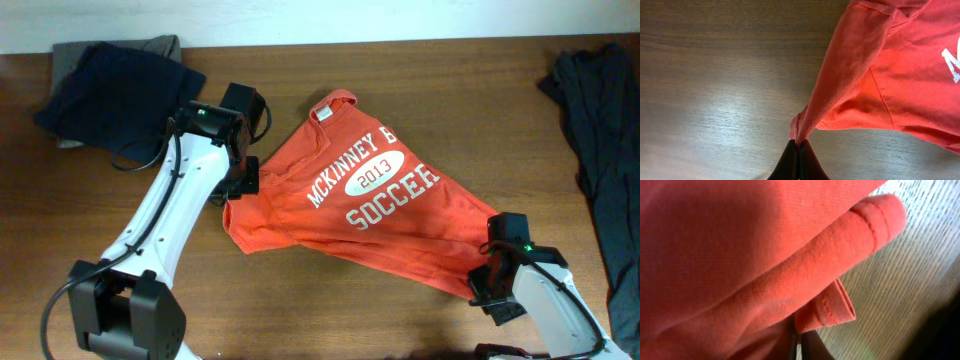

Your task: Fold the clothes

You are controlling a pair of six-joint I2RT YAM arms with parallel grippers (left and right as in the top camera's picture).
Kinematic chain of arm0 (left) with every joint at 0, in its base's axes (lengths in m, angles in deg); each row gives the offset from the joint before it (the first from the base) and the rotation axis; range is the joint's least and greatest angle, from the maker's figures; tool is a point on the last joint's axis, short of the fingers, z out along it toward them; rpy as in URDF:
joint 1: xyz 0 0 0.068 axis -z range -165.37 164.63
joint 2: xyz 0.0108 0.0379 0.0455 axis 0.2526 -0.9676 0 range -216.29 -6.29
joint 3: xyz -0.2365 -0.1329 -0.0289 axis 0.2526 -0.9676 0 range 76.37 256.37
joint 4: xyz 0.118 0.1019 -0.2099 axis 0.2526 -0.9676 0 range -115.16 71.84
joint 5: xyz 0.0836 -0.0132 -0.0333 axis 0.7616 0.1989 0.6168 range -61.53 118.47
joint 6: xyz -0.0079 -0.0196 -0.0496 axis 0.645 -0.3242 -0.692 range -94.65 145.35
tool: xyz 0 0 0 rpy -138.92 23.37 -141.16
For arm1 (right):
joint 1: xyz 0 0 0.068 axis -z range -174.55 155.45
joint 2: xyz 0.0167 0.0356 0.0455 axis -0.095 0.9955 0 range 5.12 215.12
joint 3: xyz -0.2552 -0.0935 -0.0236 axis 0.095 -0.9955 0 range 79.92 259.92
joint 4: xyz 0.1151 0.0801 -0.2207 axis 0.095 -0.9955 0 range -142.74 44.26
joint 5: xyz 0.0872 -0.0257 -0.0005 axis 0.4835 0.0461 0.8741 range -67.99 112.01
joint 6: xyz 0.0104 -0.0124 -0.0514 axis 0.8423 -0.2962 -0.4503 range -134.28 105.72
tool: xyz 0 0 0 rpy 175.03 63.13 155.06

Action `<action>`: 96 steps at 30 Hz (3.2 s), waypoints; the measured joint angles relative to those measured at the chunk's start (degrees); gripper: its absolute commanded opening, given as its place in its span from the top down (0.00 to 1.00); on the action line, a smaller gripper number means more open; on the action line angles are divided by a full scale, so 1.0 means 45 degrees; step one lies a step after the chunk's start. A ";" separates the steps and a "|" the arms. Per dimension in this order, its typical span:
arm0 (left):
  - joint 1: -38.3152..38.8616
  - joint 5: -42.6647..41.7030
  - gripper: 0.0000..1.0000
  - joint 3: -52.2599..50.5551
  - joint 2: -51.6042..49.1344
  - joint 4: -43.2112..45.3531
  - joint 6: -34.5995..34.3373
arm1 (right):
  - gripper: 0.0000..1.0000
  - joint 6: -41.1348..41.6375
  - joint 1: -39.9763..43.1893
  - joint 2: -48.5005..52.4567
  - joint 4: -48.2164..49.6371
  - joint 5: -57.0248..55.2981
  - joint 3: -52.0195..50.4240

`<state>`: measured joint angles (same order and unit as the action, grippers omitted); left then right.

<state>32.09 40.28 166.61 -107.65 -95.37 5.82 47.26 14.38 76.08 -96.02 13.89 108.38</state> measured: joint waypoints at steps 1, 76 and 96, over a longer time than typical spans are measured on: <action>0.0000 0.0000 0.99 0.0000 0.0000 0.0000 0.0000 | 0.96 0.0005 0.0000 0.0000 -0.0015 0.0000 0.0000; 0.0000 0.2006 0.99 1.3488 0.5829 -0.4221 -0.0860 | 0.96 -0.6402 0.0000 0.0024 -1.0006 0.2501 2.3222; -0.0379 0.2948 0.31 1.3352 -0.4945 0.3162 0.0855 | 0.75 -0.6445 0.0000 0.8655 -0.6241 0.2501 2.3125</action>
<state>30.38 53.55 226.69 -129.90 -81.14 9.67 18.25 14.38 115.03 -124.11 25.15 212.44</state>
